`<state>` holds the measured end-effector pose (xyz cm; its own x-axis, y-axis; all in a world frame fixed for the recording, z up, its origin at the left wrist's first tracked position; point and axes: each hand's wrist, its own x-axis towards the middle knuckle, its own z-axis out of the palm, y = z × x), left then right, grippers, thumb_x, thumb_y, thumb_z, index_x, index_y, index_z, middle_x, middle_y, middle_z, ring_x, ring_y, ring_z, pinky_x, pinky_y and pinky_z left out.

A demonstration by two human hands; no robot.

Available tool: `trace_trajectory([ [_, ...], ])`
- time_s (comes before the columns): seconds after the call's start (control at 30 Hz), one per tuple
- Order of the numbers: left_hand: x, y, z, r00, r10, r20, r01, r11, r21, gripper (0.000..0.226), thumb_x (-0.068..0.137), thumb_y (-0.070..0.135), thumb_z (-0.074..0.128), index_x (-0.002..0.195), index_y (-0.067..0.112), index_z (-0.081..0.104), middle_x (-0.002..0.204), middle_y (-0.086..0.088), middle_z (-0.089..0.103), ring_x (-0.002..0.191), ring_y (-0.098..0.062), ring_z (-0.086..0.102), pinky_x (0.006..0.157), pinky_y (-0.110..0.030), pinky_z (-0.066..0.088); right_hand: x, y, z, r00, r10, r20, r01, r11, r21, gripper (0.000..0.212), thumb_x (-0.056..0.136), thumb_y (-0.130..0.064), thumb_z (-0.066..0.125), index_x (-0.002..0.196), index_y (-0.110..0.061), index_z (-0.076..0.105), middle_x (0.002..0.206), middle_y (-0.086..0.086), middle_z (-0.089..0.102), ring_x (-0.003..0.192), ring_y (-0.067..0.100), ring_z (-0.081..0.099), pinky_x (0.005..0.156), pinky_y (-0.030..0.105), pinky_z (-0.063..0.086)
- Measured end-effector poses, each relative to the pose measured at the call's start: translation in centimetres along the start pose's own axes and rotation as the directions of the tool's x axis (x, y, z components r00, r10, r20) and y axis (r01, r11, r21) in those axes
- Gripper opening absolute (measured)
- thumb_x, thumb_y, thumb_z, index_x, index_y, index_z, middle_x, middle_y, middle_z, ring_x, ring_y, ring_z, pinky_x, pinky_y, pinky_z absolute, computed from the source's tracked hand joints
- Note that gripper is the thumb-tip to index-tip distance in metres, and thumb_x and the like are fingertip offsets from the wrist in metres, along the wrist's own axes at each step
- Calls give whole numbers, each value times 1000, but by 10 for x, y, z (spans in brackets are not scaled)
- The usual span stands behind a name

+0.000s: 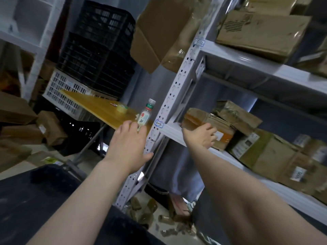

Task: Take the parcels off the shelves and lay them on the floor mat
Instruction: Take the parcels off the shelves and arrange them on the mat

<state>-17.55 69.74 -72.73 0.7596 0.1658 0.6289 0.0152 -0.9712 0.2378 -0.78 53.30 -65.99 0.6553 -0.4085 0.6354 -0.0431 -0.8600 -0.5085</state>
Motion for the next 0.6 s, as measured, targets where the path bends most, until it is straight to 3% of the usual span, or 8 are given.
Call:
trace_trajectory([
  [0.1,7,7,7,999,-32,2,32,997,-75,70,87,63,55,137,17,38,140,-7,42,136,-29,30,111,-37,29,22,7,-6,987,147,59,-149,988,29,104,63,-59,81,141,-10,32,151,14,30,131,37,38,106,46,34],
  [0.27,13,27,26,1000,-19,6,20,987,-161,70,88,62,54,138,17,37,140,-5,42,134,-26,32,108,-35,31,45,27,-4,951,266,159,-283,954,95,116,58,-59,84,146,-13,25,150,14,28,135,38,35,107,48,35],
  [0.4,13,44,45,999,-32,22,36,980,-196,68,88,63,52,136,18,36,138,-4,42,132,-25,33,107,-34,33,57,44,7,904,357,237,-389,915,104,135,52,-59,88,152,-14,10,152,21,24,138,41,32,112,52,32],
  [0.6,12,75,78,998,-42,54,55,963,-265,65,89,63,51,132,17,37,138,-5,42,133,-26,32,106,-35,34,74,54,23,908,346,238,-365,930,42,156,47,-65,88,155,-20,-14,161,30,4,148,49,9,119,60,12],
])
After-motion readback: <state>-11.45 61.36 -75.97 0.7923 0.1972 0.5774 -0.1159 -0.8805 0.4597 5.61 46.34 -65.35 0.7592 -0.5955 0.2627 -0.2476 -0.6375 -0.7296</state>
